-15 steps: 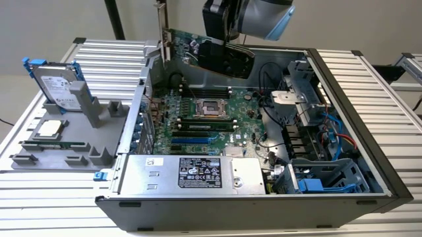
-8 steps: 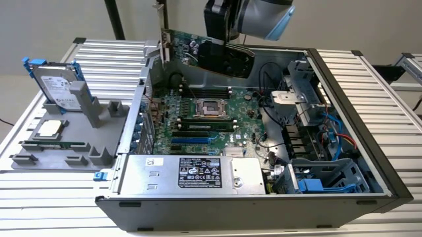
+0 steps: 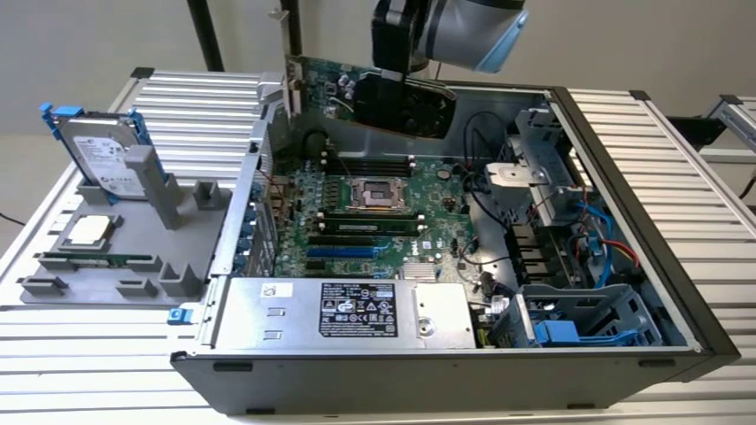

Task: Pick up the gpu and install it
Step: 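Insert the gpu into the slot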

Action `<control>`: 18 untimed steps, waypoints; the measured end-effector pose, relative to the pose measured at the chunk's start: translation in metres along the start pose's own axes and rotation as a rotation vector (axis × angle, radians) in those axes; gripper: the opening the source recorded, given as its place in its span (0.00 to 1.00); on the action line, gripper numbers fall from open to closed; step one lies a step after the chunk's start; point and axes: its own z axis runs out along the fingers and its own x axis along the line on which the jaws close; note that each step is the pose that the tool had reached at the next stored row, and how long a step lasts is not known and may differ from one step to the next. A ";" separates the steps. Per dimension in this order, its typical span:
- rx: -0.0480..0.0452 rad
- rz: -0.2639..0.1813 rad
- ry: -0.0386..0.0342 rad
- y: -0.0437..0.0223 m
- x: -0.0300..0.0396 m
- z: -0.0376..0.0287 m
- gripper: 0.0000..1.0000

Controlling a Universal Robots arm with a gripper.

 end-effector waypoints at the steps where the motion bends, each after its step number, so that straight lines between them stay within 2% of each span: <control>1: -0.0002 -0.007 0.0003 0.0000 0.0000 0.0000 0.00; 18: -0.0027 -0.109 0.0041 0.0000 0.0000 0.0000 0.00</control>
